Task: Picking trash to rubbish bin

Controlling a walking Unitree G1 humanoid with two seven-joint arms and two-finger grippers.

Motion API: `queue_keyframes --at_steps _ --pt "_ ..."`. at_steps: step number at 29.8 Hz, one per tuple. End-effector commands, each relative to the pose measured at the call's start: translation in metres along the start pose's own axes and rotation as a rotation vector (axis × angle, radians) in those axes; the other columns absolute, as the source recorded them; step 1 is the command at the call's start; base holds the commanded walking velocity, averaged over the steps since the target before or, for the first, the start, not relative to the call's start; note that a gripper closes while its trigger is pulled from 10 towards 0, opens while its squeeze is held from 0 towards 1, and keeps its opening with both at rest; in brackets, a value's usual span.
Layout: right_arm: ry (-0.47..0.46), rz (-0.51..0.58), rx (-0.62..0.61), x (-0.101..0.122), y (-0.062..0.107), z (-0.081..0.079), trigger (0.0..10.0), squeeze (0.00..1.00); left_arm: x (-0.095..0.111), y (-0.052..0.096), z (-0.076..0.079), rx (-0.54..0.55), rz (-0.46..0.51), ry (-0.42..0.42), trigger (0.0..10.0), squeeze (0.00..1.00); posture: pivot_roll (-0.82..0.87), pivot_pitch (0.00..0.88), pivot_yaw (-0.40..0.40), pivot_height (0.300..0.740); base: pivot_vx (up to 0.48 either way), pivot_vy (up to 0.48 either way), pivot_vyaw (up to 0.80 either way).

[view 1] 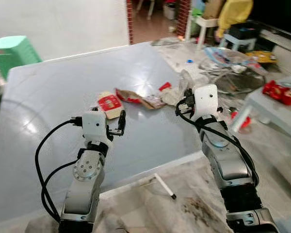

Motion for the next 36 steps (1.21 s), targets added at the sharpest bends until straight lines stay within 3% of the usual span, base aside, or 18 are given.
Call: queue_keyframes --at_steps 1,7,14,36 --pt "0.003 0.021 -0.003 0.0061 -0.0016 0.0023 0.0 0.00 0.0011 -0.0012 -0.0004 0.007 0.006 -0.007 10.0 0.00 0.04 0.020 0.016 0.740 0.000 0.000 0.80" --pt "0.003 0.025 -0.002 0.0066 -0.0015 0.0017 0.0 0.00 0.0016 -0.0016 0.0000 0.006 0.010 -0.010 10.0 0.00 0.04 0.019 0.016 0.740 0.000 0.000 0.74" --pt "0.008 0.032 0.000 0.0075 -0.0002 0.0023 0.0 0.00 0.0019 -0.0003 0.0000 0.008 0.014 -0.016 10.0 0.00 0.03 0.029 0.013 0.740 0.000 0.000 0.00" --pt "0.028 0.033 -0.003 0.0073 0.0008 0.0053 0.0 0.00 -0.0009 -0.0006 -0.0010 0.019 0.007 0.004 10.0 0.00 0.02 0.033 0.010 0.740 0.000 -0.281 0.00"
Point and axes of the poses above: a point about 5 cm out from each wrist's last joint towards the gripper, its own y axis pointing back from the gripper into the wrist, its own x axis along the axis of the wrist's last joint, z = x × y, the point moved 3 cm from there along -y, pointing out of the wrist towards the gripper, and after that the axes turned 13 degrees about y, right-handed, at the moved point
